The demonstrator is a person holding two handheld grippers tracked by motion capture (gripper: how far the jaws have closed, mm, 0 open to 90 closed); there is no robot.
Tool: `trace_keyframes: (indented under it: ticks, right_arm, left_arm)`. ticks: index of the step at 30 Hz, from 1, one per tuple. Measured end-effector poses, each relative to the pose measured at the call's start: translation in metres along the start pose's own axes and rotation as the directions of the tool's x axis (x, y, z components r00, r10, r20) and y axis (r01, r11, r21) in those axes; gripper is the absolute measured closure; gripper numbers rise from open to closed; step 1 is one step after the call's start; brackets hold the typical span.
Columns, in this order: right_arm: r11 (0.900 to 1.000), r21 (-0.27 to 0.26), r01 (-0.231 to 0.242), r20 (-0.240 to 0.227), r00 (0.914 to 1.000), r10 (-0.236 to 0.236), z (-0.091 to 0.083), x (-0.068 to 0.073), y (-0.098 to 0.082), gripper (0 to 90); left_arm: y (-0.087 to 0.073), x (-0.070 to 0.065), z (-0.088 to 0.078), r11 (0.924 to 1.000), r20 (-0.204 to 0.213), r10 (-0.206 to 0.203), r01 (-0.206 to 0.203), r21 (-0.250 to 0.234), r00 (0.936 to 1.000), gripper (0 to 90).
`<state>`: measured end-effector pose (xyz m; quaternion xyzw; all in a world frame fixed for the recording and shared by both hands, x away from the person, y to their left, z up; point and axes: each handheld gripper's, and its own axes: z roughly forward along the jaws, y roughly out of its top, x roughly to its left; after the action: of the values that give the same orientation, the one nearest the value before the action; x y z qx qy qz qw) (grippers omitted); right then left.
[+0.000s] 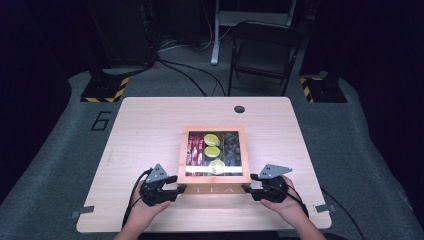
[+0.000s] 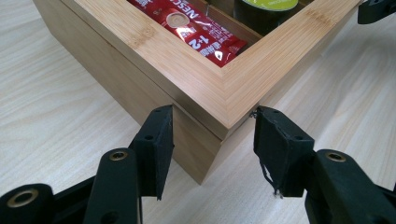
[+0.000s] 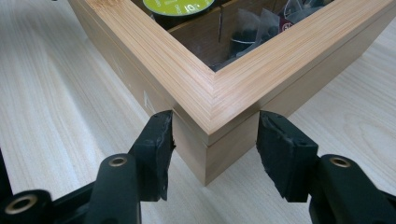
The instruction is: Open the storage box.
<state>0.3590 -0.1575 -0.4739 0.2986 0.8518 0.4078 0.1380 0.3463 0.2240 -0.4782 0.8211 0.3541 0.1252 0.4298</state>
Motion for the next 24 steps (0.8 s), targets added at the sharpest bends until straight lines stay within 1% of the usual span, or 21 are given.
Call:
trace_keyframes:
  ticks: [1,3,4,5,12,13,14,15,16,17,18,19,22,23,24]
  right_arm:
    - [1.000,-0.003,0.003,-0.002,1.0000,-0.003,0.000,0.000,0.000,45.7]
    - [1.000,-0.015,0.008,-0.006,1.0000,-0.008,-0.002,-0.001,0.001,47.5]
    - [1.000,-0.015,0.008,-0.006,1.0000,-0.008,-0.002,-0.001,0.001,47.5]
    - [1.000,-0.013,-0.002,-0.005,1.0000,0.002,-0.002,0.000,0.001,47.4]
    - [1.000,-0.014,-0.001,-0.005,1.0000,0.001,-0.002,0.000,0.001,47.5]
    - [1.000,-0.016,-0.002,-0.005,1.0000,0.002,-0.002,0.000,0.001,47.7]
    - [1.000,-0.017,-0.004,-0.004,1.0000,0.004,-0.002,0.000,0.002,48.2]
    - [1.000,-0.021,-0.008,-0.010,0.9999,0.008,-0.003,0.000,0.002,48.6]
    - [1.000,-0.025,-0.009,-0.004,1.0000,0.009,-0.003,0.000,0.003,48.6]
    - [0.999,-0.031,-0.008,-0.003,1.0000,0.008,-0.003,0.000,0.003,48.6]
    - [0.999,-0.032,-0.016,-0.003,0.9999,0.016,-0.004,0.000,0.003,48.6]
    - [0.999,-0.037,-0.006,0.001,1.0000,0.006,-0.004,0.000,0.004,48.5]
    - [0.999,-0.045,-0.012,0.008,0.9999,0.012,-0.005,0.000,0.006,48.4]
    - [0.999,-0.049,-0.017,0.007,0.9998,0.017,-0.006,0.001,0.006,48.4]
    - [0.999,-0.050,-0.010,0.004,0.9999,0.010,-0.007,0.000,0.007,48.3]
  left_arm:
    - [0.000,0.000,0.000,1.0000,-0.004,0.006,-0.006,0.001,1.0000,47.6]
    - [0.001,0.000,-0.001,1.0000,-0.001,0.003,-0.003,0.005,1.0000,47.7]
    - [0.001,0.000,-0.001,1.0000,-0.001,0.003,-0.003,0.005,1.0000,47.6]
    - [0.001,0.000,-0.001,1.0000,-0.001,0.004,-0.004,0.008,1.0000,47.6]
    - [0.002,-0.002,-0.001,1.0000,-0.008,0.000,0.000,0.007,1.0000,47.6]
    - [0.002,-0.002,-0.001,1.0000,-0.009,-0.002,0.002,0.004,1.0000,47.6]
    - [0.002,-0.001,-0.002,1.0000,-0.014,0.008,-0.008,-0.002,0.9999,47.7]
    - [0.002,-0.001,-0.002,1.0000,-0.014,0.008,-0.008,-0.002,0.9999,47.9]
    - [0.004,-0.003,-0.002,0.9999,-0.009,0.005,-0.005,-0.012,0.9999,48.0]
    - [0.005,-0.003,-0.002,0.9998,-0.013,0.011,-0.012,-0.015,0.9998,48.0]
    - [0.005,-0.003,-0.002,0.9998,-0.014,0.007,-0.007,-0.020,0.9999,47.8]
    - [0.005,-0.003,-0.002,0.9998,-0.014,0.007,-0.007,-0.020,0.9999,47.8]
    - [0.010,-0.006,-0.003,0.9996,-0.024,0.016,-0.016,-0.025,0.9996,47.7]
    - [0.011,-0.007,-0.003,0.9996,-0.030,0.012,-0.013,-0.027,0.9995,47.6]
    - [0.012,-0.008,-0.004,0.9995,-0.033,0.002,-0.003,-0.032,0.9995,47.6]
